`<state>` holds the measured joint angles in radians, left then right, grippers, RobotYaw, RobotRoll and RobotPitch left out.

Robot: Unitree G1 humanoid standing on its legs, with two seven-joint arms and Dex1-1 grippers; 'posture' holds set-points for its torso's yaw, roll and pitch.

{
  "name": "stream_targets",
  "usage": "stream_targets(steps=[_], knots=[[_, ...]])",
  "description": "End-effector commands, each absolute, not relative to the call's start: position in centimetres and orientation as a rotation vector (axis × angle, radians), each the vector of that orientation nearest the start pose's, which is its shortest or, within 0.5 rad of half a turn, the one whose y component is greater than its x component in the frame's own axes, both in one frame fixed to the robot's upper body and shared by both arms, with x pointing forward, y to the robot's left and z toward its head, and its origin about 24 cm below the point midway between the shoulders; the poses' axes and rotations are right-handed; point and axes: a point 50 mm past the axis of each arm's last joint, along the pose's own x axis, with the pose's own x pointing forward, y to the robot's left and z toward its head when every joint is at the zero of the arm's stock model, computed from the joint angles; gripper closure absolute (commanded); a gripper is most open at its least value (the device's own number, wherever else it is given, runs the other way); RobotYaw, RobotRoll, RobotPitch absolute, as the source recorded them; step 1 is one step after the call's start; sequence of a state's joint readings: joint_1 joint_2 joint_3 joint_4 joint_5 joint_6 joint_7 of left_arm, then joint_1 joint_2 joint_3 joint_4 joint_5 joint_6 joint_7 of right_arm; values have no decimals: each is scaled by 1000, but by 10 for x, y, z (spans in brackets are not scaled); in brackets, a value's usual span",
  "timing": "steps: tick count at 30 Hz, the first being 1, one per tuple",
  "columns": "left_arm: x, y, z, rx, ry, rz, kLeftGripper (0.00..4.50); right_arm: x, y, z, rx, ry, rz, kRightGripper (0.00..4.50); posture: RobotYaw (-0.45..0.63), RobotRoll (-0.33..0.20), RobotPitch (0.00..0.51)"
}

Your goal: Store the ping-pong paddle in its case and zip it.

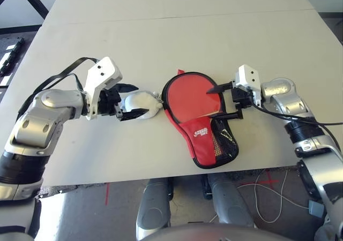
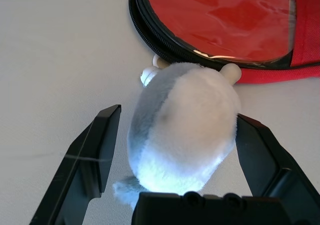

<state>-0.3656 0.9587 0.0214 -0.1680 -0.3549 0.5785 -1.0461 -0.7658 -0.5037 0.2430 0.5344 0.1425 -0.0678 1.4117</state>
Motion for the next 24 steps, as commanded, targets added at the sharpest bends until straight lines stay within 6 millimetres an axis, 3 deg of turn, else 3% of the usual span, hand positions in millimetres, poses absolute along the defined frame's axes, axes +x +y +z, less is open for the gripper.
stream_targets(steps=[1, 3, 8, 15, 17, 24], knots=[[269, 243, 171, 492, 421, -922, 184, 333, -145, 131, -581, 163, 1506, 2, 46, 0, 283], [268, 243, 170, 477, 436, -931, 594, 333, -145, 131, -584, 161, 1505, 0, 46, 0, 284], [267, 242, 169, 468, 452, -941, 2209, 333, -143, 131, -584, 154, 1506, 0, 45, 0, 284], [274, 244, 175, 504, 424, -892, 4125, 332, -142, 130, -600, 149, 1513, 0, 46, 0, 281], [278, 245, 176, 528, 414, -864, 4340, 331, -142, 129, -607, 151, 1515, 0, 46, 0, 281], [298, 244, 183, 581, 336, -757, 4341, 330, -141, 127, -618, 155, 1517, 0, 42, 0, 276]])
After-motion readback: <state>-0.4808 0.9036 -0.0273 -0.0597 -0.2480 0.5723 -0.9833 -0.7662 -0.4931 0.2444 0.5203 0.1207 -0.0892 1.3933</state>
